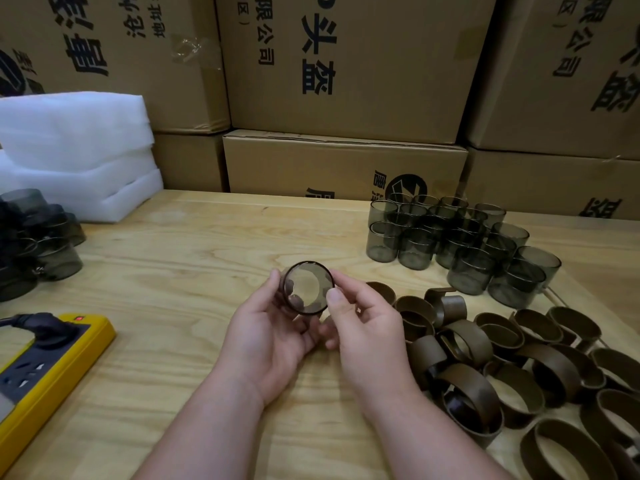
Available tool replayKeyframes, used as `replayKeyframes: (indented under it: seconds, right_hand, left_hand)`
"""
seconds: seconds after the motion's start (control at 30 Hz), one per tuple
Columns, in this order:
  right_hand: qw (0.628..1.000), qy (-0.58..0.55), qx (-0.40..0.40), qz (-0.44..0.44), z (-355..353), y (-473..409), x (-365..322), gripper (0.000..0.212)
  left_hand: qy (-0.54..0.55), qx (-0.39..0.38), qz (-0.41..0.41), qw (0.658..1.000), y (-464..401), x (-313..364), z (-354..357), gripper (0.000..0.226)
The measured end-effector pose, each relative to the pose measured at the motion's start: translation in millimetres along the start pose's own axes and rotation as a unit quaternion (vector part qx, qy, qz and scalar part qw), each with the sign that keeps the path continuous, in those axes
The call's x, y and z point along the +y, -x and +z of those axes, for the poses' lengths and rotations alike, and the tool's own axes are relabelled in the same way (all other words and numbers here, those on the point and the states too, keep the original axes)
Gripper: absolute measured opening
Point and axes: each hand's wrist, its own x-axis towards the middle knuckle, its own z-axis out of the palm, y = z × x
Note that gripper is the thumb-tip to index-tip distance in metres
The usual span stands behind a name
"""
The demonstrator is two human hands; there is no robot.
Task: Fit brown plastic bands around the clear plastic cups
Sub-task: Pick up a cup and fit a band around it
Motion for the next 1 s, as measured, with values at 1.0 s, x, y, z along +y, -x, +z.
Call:
replayKeyframes:
  seconds: [1.0]
  right_hand:
    - [0.996, 0.059, 0.045, -0.058, 2.9, 3.8, 5.4, 0.080]
  left_hand:
    - [-0.104, -0.080, 0.015, 0.991, 9.6, -12.0, 7.4, 0.035]
